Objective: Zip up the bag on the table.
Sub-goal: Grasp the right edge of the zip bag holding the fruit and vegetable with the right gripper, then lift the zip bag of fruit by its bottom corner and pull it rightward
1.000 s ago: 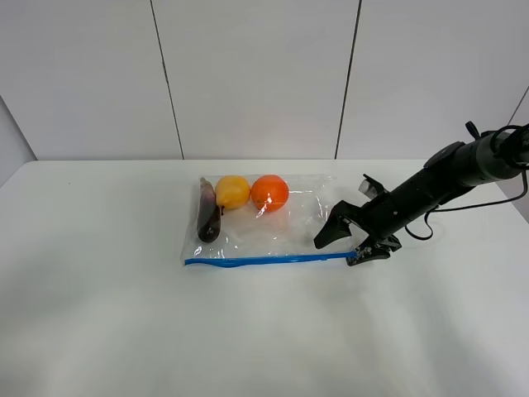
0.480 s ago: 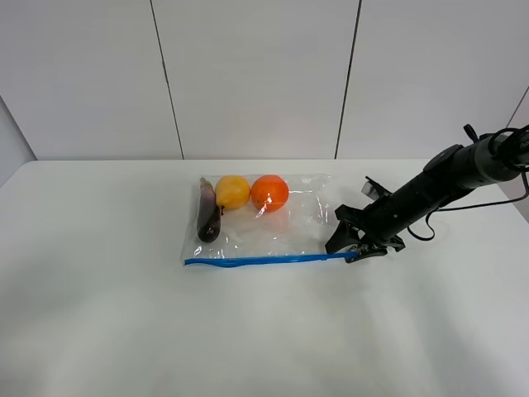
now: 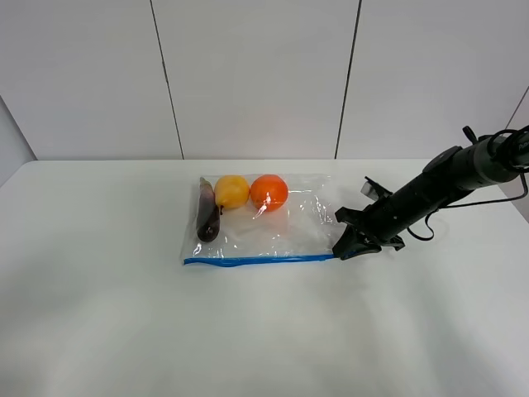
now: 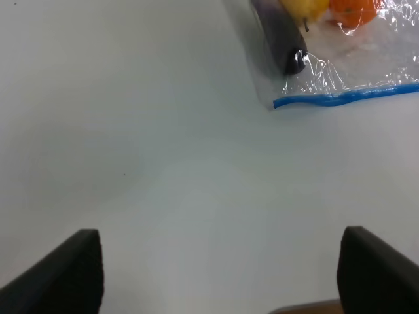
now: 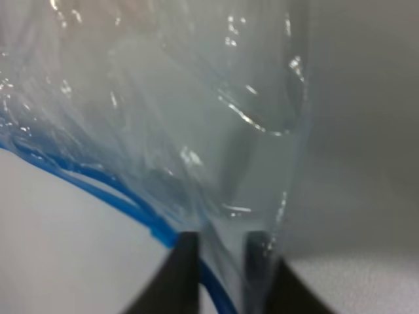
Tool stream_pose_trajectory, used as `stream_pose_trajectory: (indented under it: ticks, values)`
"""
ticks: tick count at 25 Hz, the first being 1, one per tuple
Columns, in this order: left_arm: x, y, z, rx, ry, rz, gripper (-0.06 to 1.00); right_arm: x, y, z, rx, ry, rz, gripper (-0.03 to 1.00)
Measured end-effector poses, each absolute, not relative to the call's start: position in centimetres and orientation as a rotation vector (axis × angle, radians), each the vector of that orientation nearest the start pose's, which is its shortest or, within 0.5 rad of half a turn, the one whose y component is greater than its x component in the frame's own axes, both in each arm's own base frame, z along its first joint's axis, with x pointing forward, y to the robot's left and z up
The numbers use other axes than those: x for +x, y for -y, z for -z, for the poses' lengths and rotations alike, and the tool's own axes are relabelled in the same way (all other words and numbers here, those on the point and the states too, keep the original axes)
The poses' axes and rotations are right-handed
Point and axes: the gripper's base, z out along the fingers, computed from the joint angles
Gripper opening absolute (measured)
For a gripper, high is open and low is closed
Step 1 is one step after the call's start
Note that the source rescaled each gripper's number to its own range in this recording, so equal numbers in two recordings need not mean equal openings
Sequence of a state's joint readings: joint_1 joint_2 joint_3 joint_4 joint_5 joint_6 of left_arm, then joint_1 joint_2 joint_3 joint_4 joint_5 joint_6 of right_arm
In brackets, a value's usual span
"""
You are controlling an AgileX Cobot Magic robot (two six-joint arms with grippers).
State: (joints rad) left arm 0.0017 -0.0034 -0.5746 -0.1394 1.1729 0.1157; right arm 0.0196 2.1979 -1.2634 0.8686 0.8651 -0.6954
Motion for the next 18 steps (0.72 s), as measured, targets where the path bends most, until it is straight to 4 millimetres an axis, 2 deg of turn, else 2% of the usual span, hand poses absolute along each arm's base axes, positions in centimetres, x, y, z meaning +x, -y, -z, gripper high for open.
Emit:
stream_pose_trajectory:
  ticks: [1,3,11,18]
  values:
    - [-2.0,1.2,-28.9,0.140,-2.067,0.095,0.89,38.4,-6.1,-8.2,-0.127,-2.913,-0.937,0.05]
    - [-2.0,1.2,-28.9,0.140,-2.067,0.095,0.89,38.3,-6.1,-8.2,-0.147,-2.912,-0.945,0.00]
    - [-2.0,1.2,-28.9,0.140,-2.067,0.095,0.89,38.4,-6.5,-9.0,-0.202,-2.903,-1.032,0.00]
    - [-2.0,1.2,-29.0,0.140,-2.060,0.094,0.89,39.9,-7.3,-11.9,-0.291,-2.832,-1.185,0.00]
